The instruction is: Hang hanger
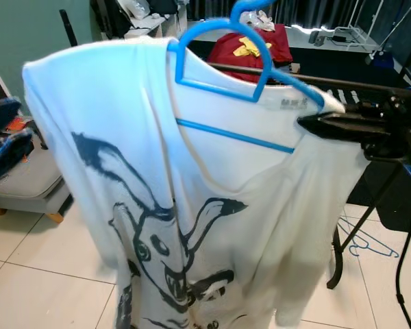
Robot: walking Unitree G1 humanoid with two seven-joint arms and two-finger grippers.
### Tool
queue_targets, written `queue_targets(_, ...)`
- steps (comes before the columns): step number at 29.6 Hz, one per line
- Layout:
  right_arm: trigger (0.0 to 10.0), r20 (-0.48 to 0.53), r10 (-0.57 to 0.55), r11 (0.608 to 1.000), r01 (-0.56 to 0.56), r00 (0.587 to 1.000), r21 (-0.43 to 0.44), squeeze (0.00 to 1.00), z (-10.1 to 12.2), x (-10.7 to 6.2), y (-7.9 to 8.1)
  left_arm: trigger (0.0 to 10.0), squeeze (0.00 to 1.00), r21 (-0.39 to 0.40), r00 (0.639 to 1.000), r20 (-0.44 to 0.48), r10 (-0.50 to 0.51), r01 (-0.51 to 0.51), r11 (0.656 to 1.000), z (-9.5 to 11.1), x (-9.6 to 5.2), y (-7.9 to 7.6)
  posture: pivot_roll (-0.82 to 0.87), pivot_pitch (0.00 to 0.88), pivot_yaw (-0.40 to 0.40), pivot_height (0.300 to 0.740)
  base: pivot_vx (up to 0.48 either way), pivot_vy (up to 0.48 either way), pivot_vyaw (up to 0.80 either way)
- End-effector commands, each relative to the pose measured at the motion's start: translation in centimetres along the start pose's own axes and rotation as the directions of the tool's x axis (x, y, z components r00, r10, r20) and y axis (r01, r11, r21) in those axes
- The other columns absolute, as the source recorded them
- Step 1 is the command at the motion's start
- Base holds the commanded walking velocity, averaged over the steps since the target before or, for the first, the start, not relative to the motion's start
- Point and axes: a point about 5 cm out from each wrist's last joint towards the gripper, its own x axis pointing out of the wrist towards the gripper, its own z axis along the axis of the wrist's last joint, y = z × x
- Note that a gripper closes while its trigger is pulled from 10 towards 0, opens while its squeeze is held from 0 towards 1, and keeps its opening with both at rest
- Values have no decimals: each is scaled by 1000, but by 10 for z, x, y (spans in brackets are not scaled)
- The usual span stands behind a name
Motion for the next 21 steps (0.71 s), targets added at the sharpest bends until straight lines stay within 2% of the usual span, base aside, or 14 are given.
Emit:
queue_targets(1, 0, 38, 37, 999, -36, 999, -28, 0, 9, 1, 4, 10000, 0, -6, 998, -31, -51, 51, 999, 2, 3, -4, -116, 21, -22, 736, 0, 0, 0)
queue_targets(5, 0, 49, 67, 997, -65, 997, -33, 0, 14, 5, 5, 10000, 0, -30, 996, -37, -84, 83, 996, -1, 5, -6, -117, 21, -24, 736, 0, 0, 0)
queue_targets(11, 0, 52, 78, 996, -76, 996, -35, 0, 15, 7, 5, 10000, 0, -21, 998, -15, -68, 68, 997, -2, 13, -5, -123, 20, -27, 736, 0, 0, 0)
queue_targets(12, 0, 41, 68, 997, -67, 997, -33, 0, 14, 8, 4, 0, 0, -3, 999, 13, -45, 45, 999, 2, 17, -2, -124, 19, -27, 736, 0, 0, 0)
queue_targets(21, 0, 29, 43, 999, -42, 999, -25, 0, 11, 8, 1, 0, 0, 30, 998, 65, -1, -1, 1000, 16, 18, 5, -121, 20, -22, 736, 0, 0, 0)
